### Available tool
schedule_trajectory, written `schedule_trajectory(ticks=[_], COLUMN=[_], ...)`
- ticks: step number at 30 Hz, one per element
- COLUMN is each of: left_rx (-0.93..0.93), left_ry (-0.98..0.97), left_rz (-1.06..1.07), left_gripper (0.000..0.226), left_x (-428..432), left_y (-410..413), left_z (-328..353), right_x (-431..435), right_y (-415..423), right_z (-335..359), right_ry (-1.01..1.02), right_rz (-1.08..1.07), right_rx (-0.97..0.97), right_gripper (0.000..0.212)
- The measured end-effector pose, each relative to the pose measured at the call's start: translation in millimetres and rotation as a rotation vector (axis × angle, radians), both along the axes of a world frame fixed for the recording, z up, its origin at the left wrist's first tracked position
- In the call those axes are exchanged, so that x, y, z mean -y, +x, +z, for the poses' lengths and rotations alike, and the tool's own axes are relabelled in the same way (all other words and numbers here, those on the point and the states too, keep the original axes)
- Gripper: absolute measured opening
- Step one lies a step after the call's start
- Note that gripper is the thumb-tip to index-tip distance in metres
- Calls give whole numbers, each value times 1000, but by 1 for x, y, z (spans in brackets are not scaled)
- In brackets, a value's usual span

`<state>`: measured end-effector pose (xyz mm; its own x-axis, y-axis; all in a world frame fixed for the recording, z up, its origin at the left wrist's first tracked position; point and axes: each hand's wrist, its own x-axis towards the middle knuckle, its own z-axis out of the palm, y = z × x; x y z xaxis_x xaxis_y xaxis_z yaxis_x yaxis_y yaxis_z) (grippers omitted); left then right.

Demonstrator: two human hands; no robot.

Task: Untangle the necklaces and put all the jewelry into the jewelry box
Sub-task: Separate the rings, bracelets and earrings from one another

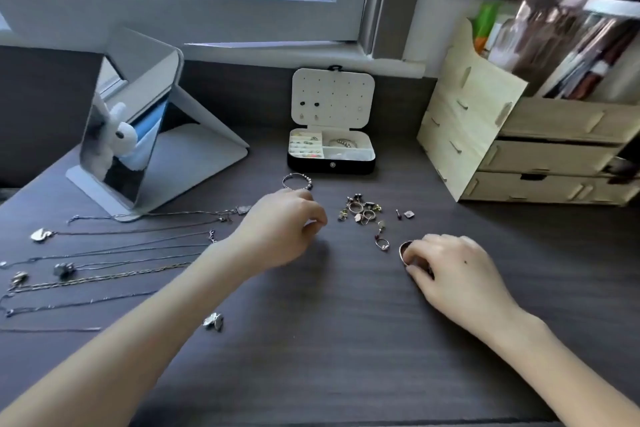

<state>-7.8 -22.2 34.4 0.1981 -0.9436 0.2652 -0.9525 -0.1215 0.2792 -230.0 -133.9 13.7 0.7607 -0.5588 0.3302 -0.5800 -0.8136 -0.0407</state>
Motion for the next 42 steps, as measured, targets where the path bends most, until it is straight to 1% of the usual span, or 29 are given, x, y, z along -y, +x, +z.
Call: schedule_trajectory(ticks=[3,6,8,9,11,13,15,18,24,31,34,35,37,40,42], left_rx=[-18,-56,-94,-107,-129,-144,-141,-130,-137,-159,-161,-166,-197,-307,-391], left_ry=[2,-26,-62,-79,-121,-149,-177,-247,-281,-294,-298,-301,-304,-314,-317], left_rz=[14,67,86,90,96,95,86,69,50,55,61,66,84,108,129], left_gripper=[23,22,20,19,18,17,16,18,19,19,21,21,21,15,15], left_x=[10,13,13,13,12,11,10,10,9,6,6,6,6,6,7], left_y=[-7,-7,-6,-6,-5,-6,-5,-4,-7,-8,-8,-8,-7,-6,-5], left_z=[-7,-11,-13,-13,-15,-16,-16,-15,-13,-12,-12,-12,-12,-12,-12], right_x=[15,23,27,30,36,41,45,48,42,35,34,34,36,40,43], right_y=[12,42,65,75,92,102,107,112,126,131,129,127,123,114,108], right_z=[3,9,12,13,16,20,21,22,27,27,26,25,27,42,55], right_ry=[-2,27,10,6,25,79,144,170,140,170,201,210,255,411,539], right_rz=[-48,40,90,92,63,28,12,-2,-58,-91,-75,-74,-78,-72,-59], right_rx=[64,189,221,199,96,8,-43,-122,-208,-261,-286,-276,-202,-43,36], right_gripper=[20,6,2,4,15,20,20,15,17,10,23,26,23,22,22])
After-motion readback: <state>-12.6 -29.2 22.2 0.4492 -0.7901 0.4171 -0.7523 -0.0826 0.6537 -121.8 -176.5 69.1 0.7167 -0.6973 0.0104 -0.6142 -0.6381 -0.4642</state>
